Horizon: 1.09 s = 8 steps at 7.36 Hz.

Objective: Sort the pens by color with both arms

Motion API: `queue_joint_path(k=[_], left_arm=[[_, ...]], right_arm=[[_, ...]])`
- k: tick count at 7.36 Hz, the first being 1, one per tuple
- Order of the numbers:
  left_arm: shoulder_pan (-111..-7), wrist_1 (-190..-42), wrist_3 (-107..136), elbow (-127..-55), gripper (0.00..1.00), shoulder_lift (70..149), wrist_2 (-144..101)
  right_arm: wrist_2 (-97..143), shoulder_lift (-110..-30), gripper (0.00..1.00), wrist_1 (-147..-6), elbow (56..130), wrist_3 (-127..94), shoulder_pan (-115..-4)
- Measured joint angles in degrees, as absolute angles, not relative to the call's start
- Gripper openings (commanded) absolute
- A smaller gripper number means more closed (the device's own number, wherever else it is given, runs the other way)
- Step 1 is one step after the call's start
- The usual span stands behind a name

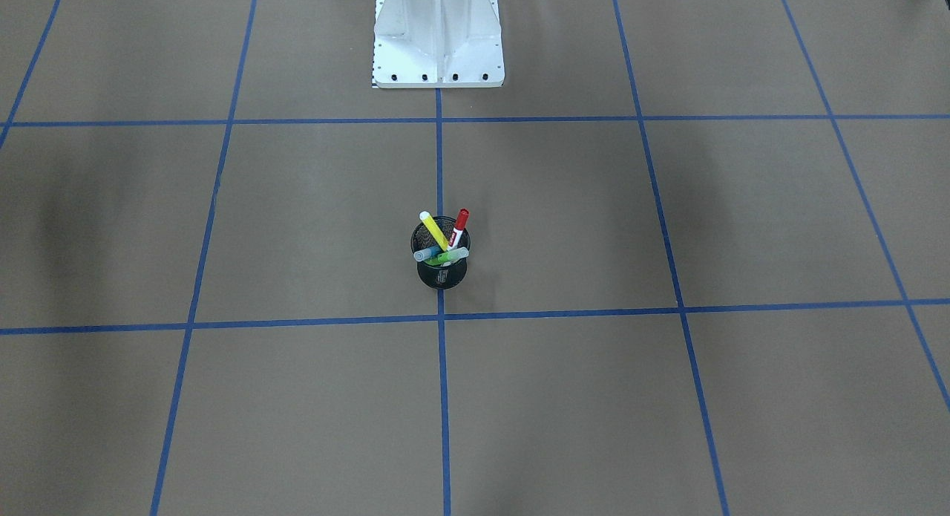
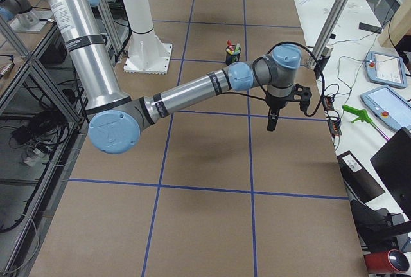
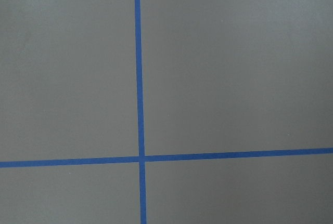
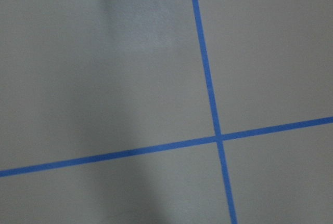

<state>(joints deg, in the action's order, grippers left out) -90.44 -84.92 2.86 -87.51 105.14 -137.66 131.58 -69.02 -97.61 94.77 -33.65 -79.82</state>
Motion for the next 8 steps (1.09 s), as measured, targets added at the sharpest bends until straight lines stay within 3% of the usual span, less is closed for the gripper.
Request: queue_joint_path(k=[8], left_arm=[[-90.2, -85.1, 2.3, -84.2, 1.0, 107.1, -138.1]], right_arm=[[125.4, -41.1, 1.0, -103.3, 89.3, -93.7, -52.8]])
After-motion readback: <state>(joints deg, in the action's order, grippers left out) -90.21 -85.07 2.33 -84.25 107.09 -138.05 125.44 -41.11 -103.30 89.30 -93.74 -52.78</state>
